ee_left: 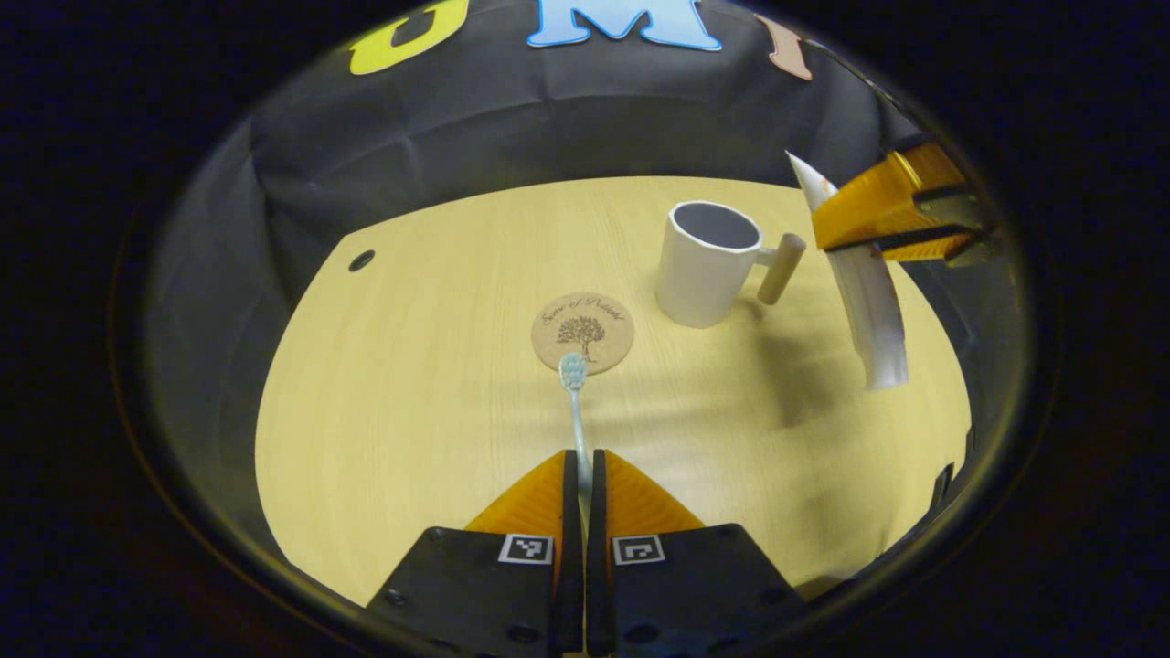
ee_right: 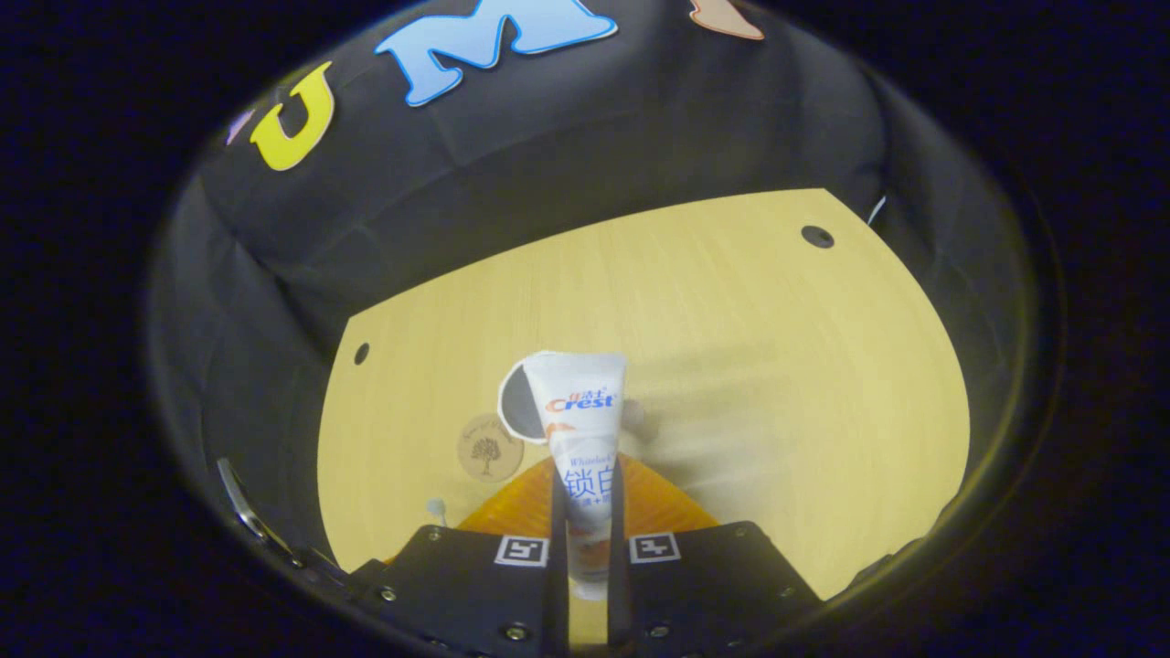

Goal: Put the toothbrush and toothpaste on the desktop into the cup, then pick up the cup and place it on the coaster on the desktop.

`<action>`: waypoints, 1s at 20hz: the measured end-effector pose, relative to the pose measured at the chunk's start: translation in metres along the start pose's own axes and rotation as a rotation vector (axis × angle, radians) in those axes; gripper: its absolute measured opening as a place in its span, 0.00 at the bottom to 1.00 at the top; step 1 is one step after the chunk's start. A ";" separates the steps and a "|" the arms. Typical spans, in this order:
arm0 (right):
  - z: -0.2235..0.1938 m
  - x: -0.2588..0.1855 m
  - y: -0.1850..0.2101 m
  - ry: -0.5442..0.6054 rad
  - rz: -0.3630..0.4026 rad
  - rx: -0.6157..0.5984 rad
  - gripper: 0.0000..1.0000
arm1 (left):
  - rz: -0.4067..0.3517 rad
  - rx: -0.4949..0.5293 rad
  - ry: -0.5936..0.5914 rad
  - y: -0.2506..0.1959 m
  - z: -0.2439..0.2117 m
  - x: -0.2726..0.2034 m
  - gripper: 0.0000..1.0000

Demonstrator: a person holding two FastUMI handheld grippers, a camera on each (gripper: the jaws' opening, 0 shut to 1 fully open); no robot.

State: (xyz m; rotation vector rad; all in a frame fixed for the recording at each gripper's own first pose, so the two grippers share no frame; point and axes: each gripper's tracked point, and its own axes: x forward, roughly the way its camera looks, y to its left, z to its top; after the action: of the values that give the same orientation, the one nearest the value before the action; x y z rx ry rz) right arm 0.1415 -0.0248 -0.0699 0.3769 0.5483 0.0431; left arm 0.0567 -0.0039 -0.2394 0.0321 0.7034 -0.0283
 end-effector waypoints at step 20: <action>0.114 0.039 0.027 -0.295 0.068 0.228 0.17 | 0.050 -0.064 0.009 0.032 -0.020 -0.039 0.10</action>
State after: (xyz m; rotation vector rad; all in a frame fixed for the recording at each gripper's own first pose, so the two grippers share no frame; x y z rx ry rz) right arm 0.2355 -0.0327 0.0100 0.6129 0.2485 -0.0097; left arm 0.0155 0.0299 -0.2287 -0.0118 0.7118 0.0418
